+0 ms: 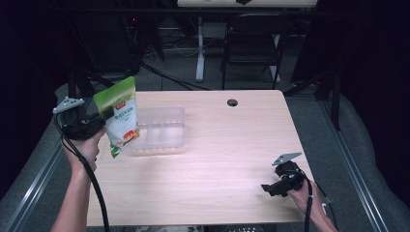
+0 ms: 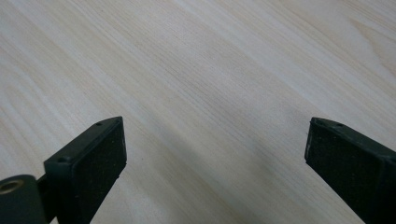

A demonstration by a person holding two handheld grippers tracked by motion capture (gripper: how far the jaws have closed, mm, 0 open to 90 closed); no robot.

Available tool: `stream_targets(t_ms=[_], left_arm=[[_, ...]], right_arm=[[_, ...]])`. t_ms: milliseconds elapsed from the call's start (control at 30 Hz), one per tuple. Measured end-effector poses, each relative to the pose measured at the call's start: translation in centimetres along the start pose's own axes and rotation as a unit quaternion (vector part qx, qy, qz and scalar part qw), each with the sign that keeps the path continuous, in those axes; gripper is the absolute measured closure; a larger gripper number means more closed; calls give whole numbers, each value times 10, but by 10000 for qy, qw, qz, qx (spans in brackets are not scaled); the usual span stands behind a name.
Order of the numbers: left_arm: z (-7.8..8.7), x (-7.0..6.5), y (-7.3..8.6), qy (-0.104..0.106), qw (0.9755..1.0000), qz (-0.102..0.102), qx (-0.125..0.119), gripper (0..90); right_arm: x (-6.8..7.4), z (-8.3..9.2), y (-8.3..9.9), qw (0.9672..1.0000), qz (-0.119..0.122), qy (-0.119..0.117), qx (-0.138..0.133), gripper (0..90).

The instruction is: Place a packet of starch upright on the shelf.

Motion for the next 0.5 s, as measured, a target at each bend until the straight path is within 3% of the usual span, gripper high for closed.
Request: stream_targets(t_ms=[500], left_arm=[[-29,-5,-8,-66,9999,-14,-125,898]], right_arm=[[0,1,0,10000,-48,-15,-32,49]])
Point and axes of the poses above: each handheld gripper's, and its own axes: z roughly backward along the jaws, y roughly out of its underside, x roughly to its left, the point moved 9 cm from there along -z, roughly forward along the jaws, and after that the axes turned 13 degrees about z, right-handed, at the moved point
